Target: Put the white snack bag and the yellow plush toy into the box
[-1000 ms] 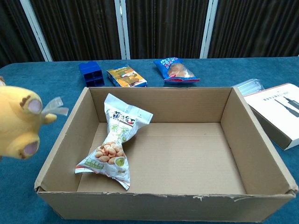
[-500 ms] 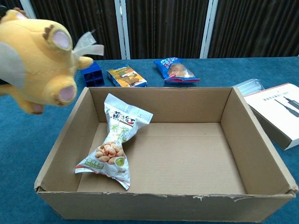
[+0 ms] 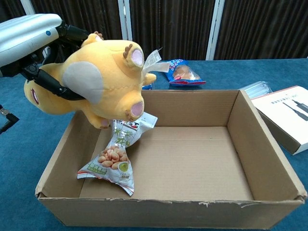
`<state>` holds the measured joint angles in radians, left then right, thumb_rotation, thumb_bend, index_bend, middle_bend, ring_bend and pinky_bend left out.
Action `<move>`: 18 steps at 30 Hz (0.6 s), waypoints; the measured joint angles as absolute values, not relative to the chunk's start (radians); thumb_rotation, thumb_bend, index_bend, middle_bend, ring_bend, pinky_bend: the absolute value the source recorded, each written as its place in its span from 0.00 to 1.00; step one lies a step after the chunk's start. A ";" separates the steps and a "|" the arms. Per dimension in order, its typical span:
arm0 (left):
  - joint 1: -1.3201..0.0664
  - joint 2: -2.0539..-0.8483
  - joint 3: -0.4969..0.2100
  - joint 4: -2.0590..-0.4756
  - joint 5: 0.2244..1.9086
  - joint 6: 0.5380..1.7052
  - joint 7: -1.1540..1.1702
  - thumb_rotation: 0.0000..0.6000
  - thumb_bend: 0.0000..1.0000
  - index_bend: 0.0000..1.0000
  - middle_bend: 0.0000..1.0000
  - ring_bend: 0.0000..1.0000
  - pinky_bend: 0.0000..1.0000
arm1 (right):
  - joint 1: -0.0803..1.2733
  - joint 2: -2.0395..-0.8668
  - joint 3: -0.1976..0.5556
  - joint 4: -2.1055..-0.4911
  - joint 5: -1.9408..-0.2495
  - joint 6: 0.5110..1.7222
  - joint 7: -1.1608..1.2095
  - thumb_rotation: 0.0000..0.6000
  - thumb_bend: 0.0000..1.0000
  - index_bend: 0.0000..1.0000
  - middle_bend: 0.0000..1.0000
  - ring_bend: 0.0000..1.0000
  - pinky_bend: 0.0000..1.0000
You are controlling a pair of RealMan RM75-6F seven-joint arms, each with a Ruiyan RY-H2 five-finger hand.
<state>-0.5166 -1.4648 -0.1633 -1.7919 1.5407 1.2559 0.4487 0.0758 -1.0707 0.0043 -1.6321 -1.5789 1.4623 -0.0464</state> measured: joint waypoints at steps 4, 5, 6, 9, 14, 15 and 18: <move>-0.519 -1.476 -0.159 -1.775 1.599 1.288 0.438 1.00 0.07 0.21 0.10 0.13 0.37 | 0.076 -1.070 0.004 -1.632 -1.577 1.459 -0.045 1.00 0.00 0.28 0.01 0.00 0.00; -0.519 -1.476 -0.156 -1.772 1.614 1.295 0.430 1.00 0.05 0.18 0.07 0.08 0.35 | 0.076 -1.070 0.004 -1.632 -1.578 1.459 -0.045 1.00 0.00 0.28 0.01 0.00 0.00; -0.519 -1.476 -0.153 -1.770 1.626 1.300 0.420 1.00 0.04 0.15 0.05 0.05 0.33 | 0.076 -1.071 0.004 -1.632 -1.579 1.459 -0.046 1.00 0.00 0.28 0.01 0.00 0.00; -0.518 -1.469 -0.143 -1.774 1.638 1.306 0.377 1.00 0.02 0.11 0.00 0.00 0.30 | 0.077 -1.071 0.003 -1.633 -1.582 1.460 -0.049 1.00 0.00 0.28 0.01 0.00 0.00; -0.516 -1.428 -0.121 -1.792 1.650 1.300 0.338 1.00 0.00 0.09 0.00 0.00 0.28 | 0.077 -1.072 0.003 -1.633 -1.579 1.457 -0.051 1.00 0.00 0.28 0.01 0.00 0.00; -0.516 -1.422 -0.117 -1.795 1.652 1.298 0.334 1.00 0.00 0.08 0.00 0.00 0.28 | 0.077 -1.072 0.003 -1.633 -1.579 1.457 -0.051 1.00 0.00 0.28 0.01 0.00 0.00; -0.514 -1.408 -0.110 -1.807 1.651 1.294 0.320 1.00 0.00 0.08 0.00 0.00 0.27 | 0.077 -1.072 0.002 -1.633 -1.580 1.457 -0.051 1.00 0.00 0.28 0.01 0.00 0.00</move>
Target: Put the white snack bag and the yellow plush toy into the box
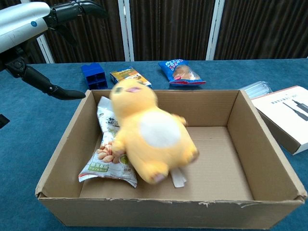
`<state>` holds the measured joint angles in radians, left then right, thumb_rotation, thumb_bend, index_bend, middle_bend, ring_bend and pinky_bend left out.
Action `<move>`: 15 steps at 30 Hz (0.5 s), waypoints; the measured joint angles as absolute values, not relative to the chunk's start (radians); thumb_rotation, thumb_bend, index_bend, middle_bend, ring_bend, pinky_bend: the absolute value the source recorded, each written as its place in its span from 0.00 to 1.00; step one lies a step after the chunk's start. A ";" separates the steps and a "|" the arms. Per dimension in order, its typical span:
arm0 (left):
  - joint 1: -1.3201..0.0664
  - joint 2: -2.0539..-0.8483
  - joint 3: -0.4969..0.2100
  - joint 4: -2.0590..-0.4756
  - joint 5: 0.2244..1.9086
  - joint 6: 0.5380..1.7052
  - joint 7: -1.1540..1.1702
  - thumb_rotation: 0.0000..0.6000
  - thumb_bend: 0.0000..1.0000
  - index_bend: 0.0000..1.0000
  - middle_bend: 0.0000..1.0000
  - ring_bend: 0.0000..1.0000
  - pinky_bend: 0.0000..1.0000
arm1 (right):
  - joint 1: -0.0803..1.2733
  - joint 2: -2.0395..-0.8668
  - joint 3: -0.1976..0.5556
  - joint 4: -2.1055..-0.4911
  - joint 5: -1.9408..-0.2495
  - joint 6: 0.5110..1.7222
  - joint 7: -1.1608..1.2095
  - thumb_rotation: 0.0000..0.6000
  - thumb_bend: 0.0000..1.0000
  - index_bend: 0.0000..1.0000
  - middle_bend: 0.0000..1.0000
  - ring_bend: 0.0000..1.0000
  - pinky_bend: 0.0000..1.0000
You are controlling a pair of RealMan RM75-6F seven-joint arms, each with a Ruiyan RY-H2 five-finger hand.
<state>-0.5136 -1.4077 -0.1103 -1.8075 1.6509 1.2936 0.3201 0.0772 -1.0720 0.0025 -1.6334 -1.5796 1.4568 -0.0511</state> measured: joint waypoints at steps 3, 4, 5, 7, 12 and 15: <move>-0.512 -1.397 -0.107 -1.814 1.649 1.292 0.314 1.00 0.00 0.08 0.00 0.00 0.27 | 0.077 -1.072 0.003 -1.633 -1.579 1.457 -0.051 1.00 0.00 0.28 0.01 0.00 0.00; -0.511 -1.392 -0.106 -1.816 1.649 1.291 0.313 1.00 0.00 0.08 0.00 0.00 0.27 | 0.077 -1.072 0.002 -1.633 -1.579 1.457 -0.050 1.00 0.00 0.28 0.01 0.00 0.00; -0.510 -1.387 -0.104 -1.818 1.649 1.291 0.313 1.00 0.00 0.08 0.00 0.00 0.27 | 0.077 -1.071 0.002 -1.633 -1.578 1.456 -0.049 1.00 0.00 0.28 0.01 0.00 0.00; -0.504 -1.370 -0.098 -1.823 1.651 1.294 0.315 1.00 0.00 0.08 0.00 0.00 0.27 | 0.076 -1.071 0.002 -1.633 -1.578 1.457 -0.048 1.00 0.00 0.28 0.01 0.00 0.00; -0.456 -1.291 -0.069 -1.831 1.659 1.337 0.353 1.00 0.01 0.08 0.00 0.00 0.27 | 0.076 -1.070 0.005 -1.632 -1.577 1.460 -0.043 1.00 0.00 0.28 0.01 0.00 0.00; -0.386 -1.229 -0.035 -1.830 1.656 1.400 0.388 1.00 0.02 0.09 0.00 0.00 0.27 | 0.077 -1.070 0.004 -1.633 -1.581 1.460 -0.046 1.00 0.00 0.28 0.01 0.00 0.00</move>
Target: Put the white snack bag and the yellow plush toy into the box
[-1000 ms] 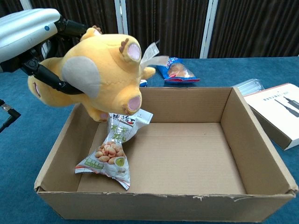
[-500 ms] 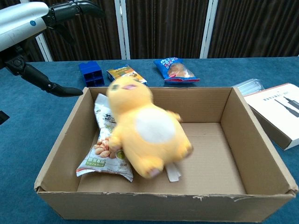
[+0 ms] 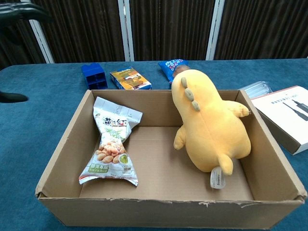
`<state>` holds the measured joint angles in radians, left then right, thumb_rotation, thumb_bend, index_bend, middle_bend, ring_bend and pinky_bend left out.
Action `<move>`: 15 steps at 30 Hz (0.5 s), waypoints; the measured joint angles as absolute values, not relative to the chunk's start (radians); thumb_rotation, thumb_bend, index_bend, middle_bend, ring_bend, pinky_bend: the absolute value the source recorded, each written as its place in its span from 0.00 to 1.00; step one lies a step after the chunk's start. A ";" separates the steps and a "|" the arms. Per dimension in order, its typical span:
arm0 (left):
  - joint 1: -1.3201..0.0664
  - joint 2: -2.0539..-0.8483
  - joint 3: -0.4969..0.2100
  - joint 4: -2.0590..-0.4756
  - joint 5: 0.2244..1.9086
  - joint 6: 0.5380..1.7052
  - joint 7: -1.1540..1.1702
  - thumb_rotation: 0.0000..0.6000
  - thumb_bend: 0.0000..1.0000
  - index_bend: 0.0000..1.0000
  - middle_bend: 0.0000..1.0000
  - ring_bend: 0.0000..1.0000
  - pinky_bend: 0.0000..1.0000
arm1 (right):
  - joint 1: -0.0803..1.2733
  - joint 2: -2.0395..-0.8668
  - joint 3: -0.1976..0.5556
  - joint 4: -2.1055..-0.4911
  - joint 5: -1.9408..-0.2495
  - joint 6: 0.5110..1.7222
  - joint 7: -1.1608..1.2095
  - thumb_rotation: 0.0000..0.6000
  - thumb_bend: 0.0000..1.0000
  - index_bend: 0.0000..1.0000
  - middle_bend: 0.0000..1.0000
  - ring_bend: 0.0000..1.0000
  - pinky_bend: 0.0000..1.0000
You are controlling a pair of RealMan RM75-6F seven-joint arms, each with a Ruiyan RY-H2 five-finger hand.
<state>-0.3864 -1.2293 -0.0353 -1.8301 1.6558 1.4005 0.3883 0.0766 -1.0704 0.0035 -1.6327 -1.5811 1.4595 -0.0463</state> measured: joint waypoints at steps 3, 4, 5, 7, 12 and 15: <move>-0.326 -1.188 0.000 -1.813 1.648 1.452 0.409 1.00 0.03 0.09 0.00 0.00 0.27 | 0.077 -1.073 0.002 -1.635 -1.587 1.460 -0.059 1.00 0.00 0.28 0.01 0.00 0.00; -0.302 -1.181 0.015 -1.800 1.643 1.469 0.413 1.00 0.03 0.10 0.00 0.00 0.27 | 0.078 -1.075 0.002 -1.636 -1.589 1.460 -0.065 1.00 0.00 0.28 0.01 0.00 0.00; -0.286 -1.178 0.026 -1.789 1.638 1.479 0.413 1.00 0.03 0.10 0.00 0.00 0.27 | 0.078 -1.077 0.001 -1.636 -1.590 1.459 -0.070 1.00 0.00 0.28 0.01 0.00 0.00; -0.255 -1.179 0.043 -1.759 1.626 1.496 0.404 1.00 0.03 0.10 0.00 0.00 0.27 | 0.080 -1.080 0.000 -1.638 -1.591 1.456 -0.081 1.00 0.00 0.28 0.01 0.00 0.00; -0.226 -1.194 0.053 -1.707 1.597 1.514 0.385 1.00 0.04 0.11 0.00 0.00 0.27 | 0.084 -1.086 0.002 -1.641 -1.587 1.448 -0.091 1.00 0.00 0.28 0.01 0.00 0.00; -0.220 -1.201 0.048 -1.704 1.587 1.514 0.374 1.00 0.04 0.11 0.00 0.00 0.27 | 0.088 -1.087 0.005 -1.643 -1.584 1.444 -0.090 1.00 0.00 0.28 0.01 0.00 0.00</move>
